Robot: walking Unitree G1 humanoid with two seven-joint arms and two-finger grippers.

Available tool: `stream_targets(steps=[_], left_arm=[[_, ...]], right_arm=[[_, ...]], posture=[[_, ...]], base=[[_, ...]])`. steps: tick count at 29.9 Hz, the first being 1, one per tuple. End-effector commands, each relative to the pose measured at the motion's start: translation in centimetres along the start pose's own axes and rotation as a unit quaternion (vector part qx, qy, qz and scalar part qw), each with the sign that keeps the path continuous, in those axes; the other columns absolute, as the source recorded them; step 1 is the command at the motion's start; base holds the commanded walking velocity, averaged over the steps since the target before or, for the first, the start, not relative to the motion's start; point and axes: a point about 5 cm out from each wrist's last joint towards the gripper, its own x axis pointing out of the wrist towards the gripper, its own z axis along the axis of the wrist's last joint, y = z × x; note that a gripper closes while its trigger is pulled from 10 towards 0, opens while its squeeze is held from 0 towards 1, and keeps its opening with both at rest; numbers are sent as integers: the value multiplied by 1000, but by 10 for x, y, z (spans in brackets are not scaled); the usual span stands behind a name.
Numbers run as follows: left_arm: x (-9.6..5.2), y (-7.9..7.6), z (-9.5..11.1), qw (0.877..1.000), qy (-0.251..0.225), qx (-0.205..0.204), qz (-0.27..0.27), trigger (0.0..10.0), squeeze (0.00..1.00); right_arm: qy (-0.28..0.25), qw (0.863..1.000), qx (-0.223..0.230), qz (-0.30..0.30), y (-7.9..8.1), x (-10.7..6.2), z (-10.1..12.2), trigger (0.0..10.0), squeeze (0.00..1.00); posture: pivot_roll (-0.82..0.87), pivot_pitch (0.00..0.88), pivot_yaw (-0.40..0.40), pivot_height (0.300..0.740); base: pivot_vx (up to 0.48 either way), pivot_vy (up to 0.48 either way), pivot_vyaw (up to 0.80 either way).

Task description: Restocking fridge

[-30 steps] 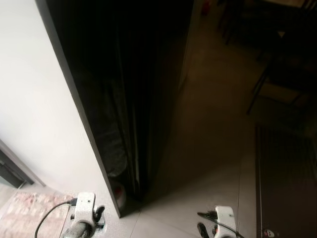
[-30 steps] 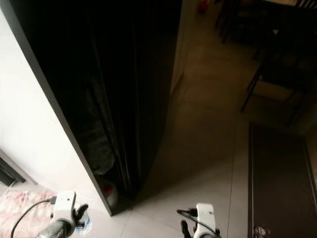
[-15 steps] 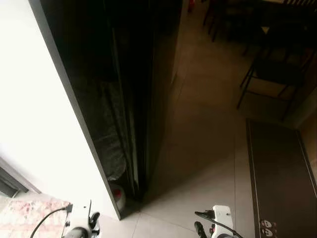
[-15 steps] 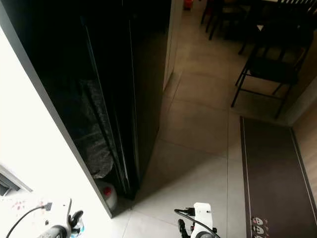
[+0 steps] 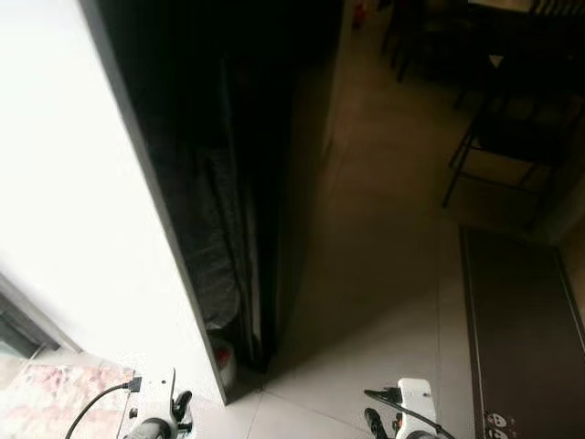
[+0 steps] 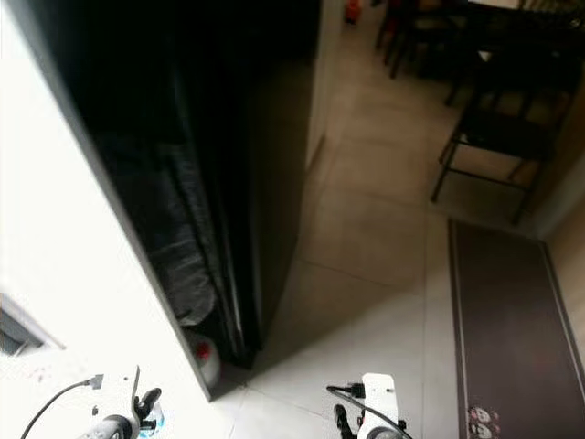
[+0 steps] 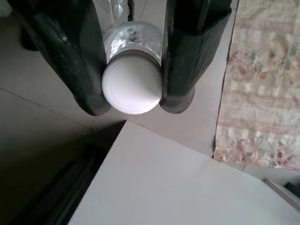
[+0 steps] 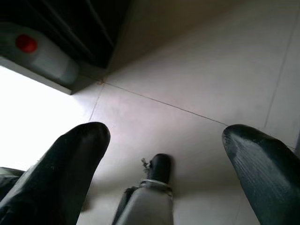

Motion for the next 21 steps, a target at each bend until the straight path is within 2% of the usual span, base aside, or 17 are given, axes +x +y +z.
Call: stream_targets(steps=[1,7,15,21], left_arm=[[0,1,-2,1000,7,0,3,10000,0],[0,0,0,1000,5,-1,1,10000,0],[0,-2,-1,1000,5,-2,-1,10000,0],[0,-2,-1,1000,5,-1,-2,10000,0]], right_arm=[[1,1000,-2,5,3,0,-2,10000,0],[3,1000,2,5,3,0,-3,10000,0],[3,1000,-3,7,3,0,-2,10000,0],[2,1000,-1,7,3,0,-2,10000,0]], posture=[[92,38,-21,740],[95,41,-21,740],[97,42,-22,740],[98,42,-23,740]], base=[[0,277,0],[0,282,0],[0,282,-694],[0,282,0]])
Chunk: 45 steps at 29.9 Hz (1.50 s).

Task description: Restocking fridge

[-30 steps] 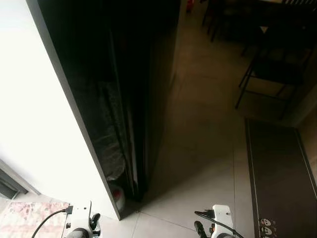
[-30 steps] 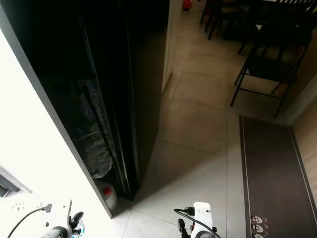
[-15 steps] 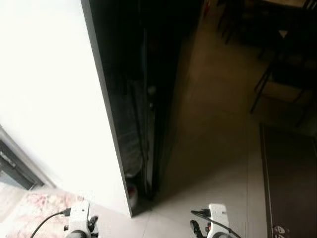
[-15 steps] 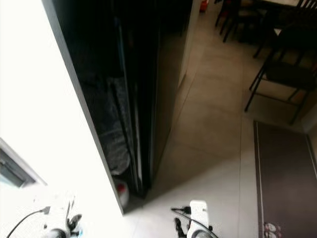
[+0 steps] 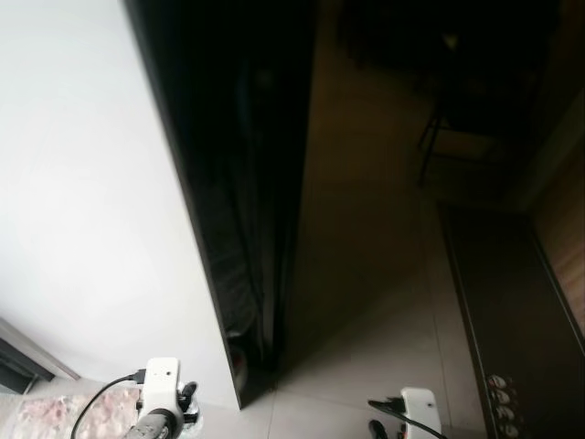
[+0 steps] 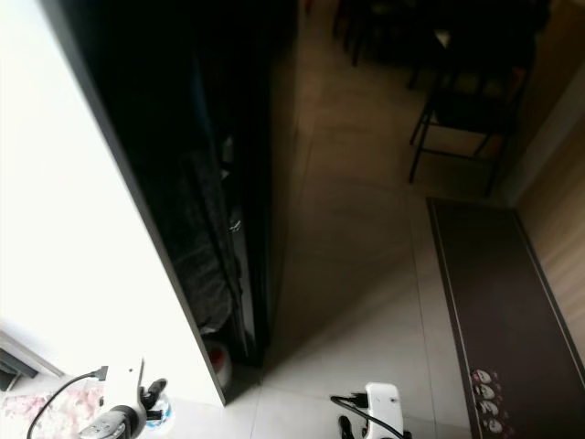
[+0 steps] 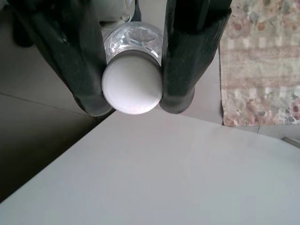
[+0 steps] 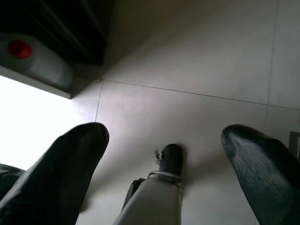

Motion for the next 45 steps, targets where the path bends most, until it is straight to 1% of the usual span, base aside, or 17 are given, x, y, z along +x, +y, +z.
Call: stream_targets(steps=[1,12,19,22,23,26,33,34,35,36,37,38,39,41,43,44,45], left_arm=[[-4,9,-10,1000,19,4,12,10000,0],[-4,7,-12,1000,22,4,11,10000,0],[-6,6,-16,1000,26,8,8,10000,0],[-6,6,-17,1000,27,7,9,10000,0],[-7,6,-18,1000,26,6,8,10000,0],[-8,8,-19,1000,26,7,9,10000,0],[-11,15,-23,999,28,8,17,10000,0],[-11,16,-23,999,28,8,18,10000,0],[-11,16,-23,999,28,8,18,10000,0],[-11,16,-23,999,27,10,17,10000,0],[-11,17,-22,999,27,11,17,10000,0],[-10,17,-22,999,27,11,17,10000,0],[-10,17,-22,999,27,11,17,10000,0],[-10,18,-20,999,24,9,21,10000,0],[-10,18,-19,1000,21,6,22,10000,0],[-9,17,-19,1000,20,3,24,10000,0],[-9,17,-19,1000,20,3,24,10000,0]], right_arm=[[-6,1000,-1,10,7,2,4,10000,0],[-7,1000,-4,11,7,2,4,10000,0],[-14,1000,-4,3,6,1,4,10000,0],[-27,1000,-1,-4,6,1,5,10000,0],[-42,999,-3,-27,3,0,7,10000,0],[-66,997,10,-45,1,-1,10,10000,0],[-115,992,-2,-45,2,-2,18,10000,0],[-184,982,-21,-33,3,-3,51,10000,0],[-231,972,-31,-27,4,-4,75,10000,0],[-273,961,-42,-18,7,-7,98,10000,0],[-302,952,-50,-11,10,-10,115,10000,0],[-318,946,-57,-6,13,-12,124,10000,0],[-318,946,-57,-6,13,-12,124,10000,0],[-360,932,-46,-4,18,-17,146,10000,0],[-381,924,-36,-11,18,-20,156,10000,0],[-399,916,-37,-16,19,-24,164,10000,0],[-399,916,-37,-16,19,-24,164,10000,0]], posture=[[98,42,-23,740],[100,39,-23,740],[84,27,-25,740],[79,25,-24,740],[76,24,-24,740],[79,19,-25,740],[73,11,-22,740],[68,11,-21,740],[64,11,-21,740],[60,10,-21,740],[57,12,-21,740],[55,14,-22,740],[55,14,-22,740],[56,20,-24,740],[59,22,-25,740],[61,24,-24,740],[61,24,-24,740]], base=[[0,277,0],[0,273,0],[0,0,0],[0,0,0],[0,0,0],[0,0,0],[0,0,0],[0,0,0],[0,0,0],[0,0,0],[0,0,0],[0,0,0],[0,0,0],[0,0,0],[0,0,0],[0,0,0],[0,0,0]])
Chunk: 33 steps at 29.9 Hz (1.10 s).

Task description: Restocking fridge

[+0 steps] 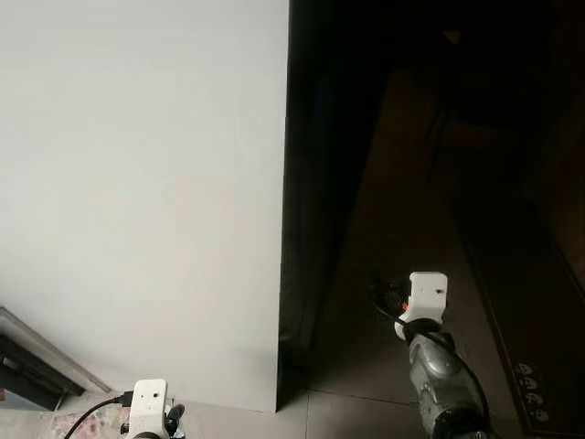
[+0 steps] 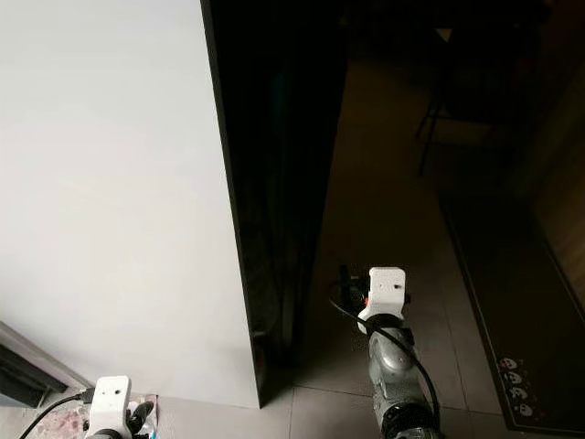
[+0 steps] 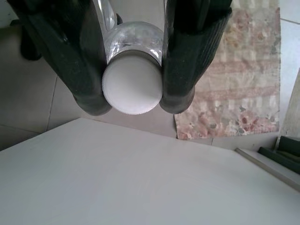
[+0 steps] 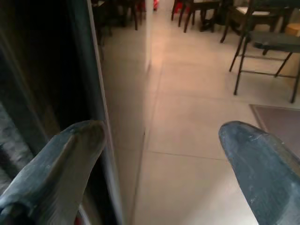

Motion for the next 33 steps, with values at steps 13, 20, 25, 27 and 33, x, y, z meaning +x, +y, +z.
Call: stream_targets(steps=[13,20,25,27,33], left_arm=[[-1,-1,-3,1000,5,5,2,10000,0],[0,-3,0,1000,1,3,2,10000,0],[0,-6,-2,1000,4,2,-1,10000,0],[0,-7,-2,1000,5,3,-3,10000,0],[0,-7,-3,1000,6,2,-3,10000,0]], right_arm=[[-78,995,-16,67,22,-2,21,10000,0],[-75,991,-10,115,38,13,36,10000,1000],[-74,991,-24,111,40,23,44,10000,965],[-68,991,-27,115,41,28,48,10000,0],[-62,989,-19,137,43,36,56,10000,0]], posture=[[52,36,-27,740],[52,33,-30,740],[51,36,-31,740],[51,36,-31,740],[55,38,-33,740]], base=[[0,0,0],[0,0,0],[0,0,0],[0,0,0],[0,0,0]])
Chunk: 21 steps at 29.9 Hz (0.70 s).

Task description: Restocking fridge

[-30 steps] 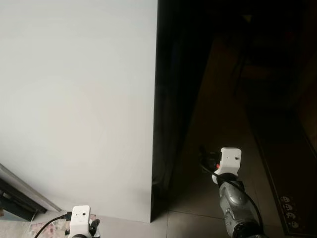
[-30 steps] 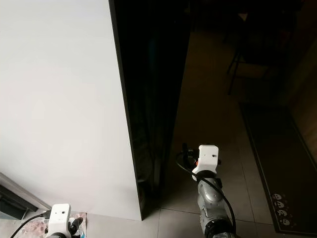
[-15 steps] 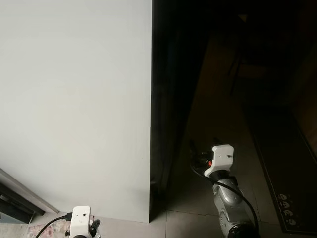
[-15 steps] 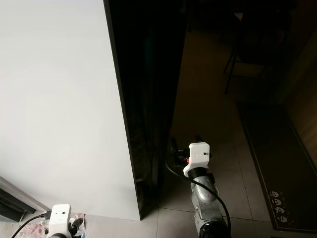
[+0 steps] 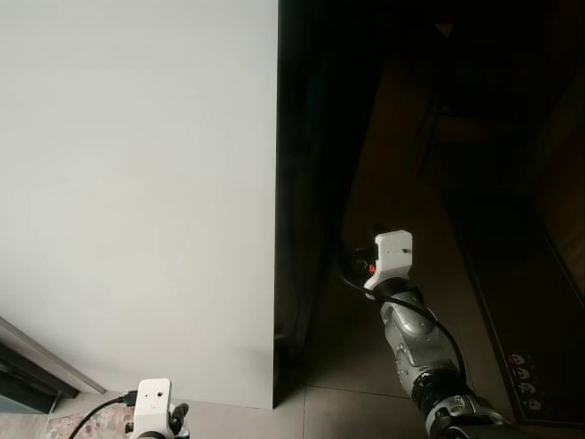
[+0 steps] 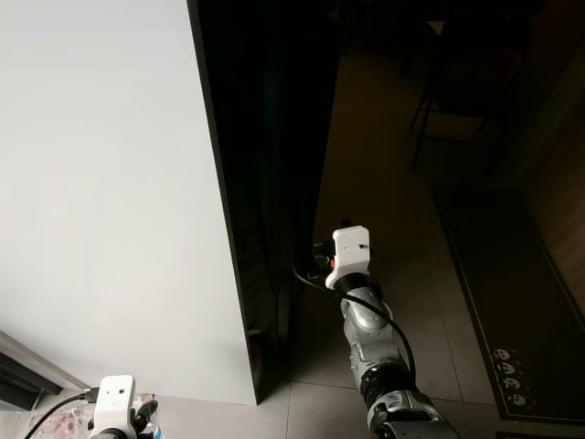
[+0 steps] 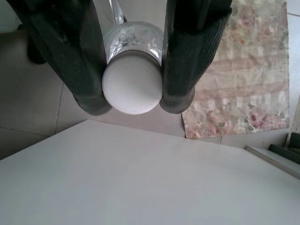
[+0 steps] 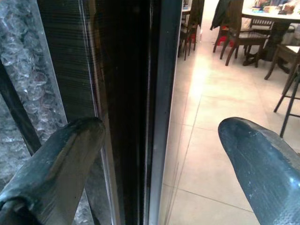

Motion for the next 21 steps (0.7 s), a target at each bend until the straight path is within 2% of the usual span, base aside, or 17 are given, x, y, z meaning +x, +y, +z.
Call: stream_targets(steps=[1,5,9,13,21], left_arm=[[-1,-1,-3,1000,8,6,2,10000,0],[-1,-1,-5,1000,12,6,0,10000,0],[-1,-2,-5,1000,13,6,0,10000,0],[-1,-4,-4,1000,9,5,-1,10000,0],[-1,-1,-5,1000,11,14,-4,10000,0]], right_arm=[[9,1000,3,16,0,3,1,10000,0],[21,998,7,60,8,4,-2,10000,0],[23,997,6,79,13,3,-4,10000,0],[25,997,8,75,13,3,-5,10000,0],[8,998,-2,66,10,15,11,10000,0]], posture=[[55,38,-33,740],[50,38,-31,740],[60,36,-33,740],[61,34,-33,740],[64,31,-32,740]], base=[[0,0,0],[0,0,0],[0,0,0],[0,0,0],[0,0,0]])
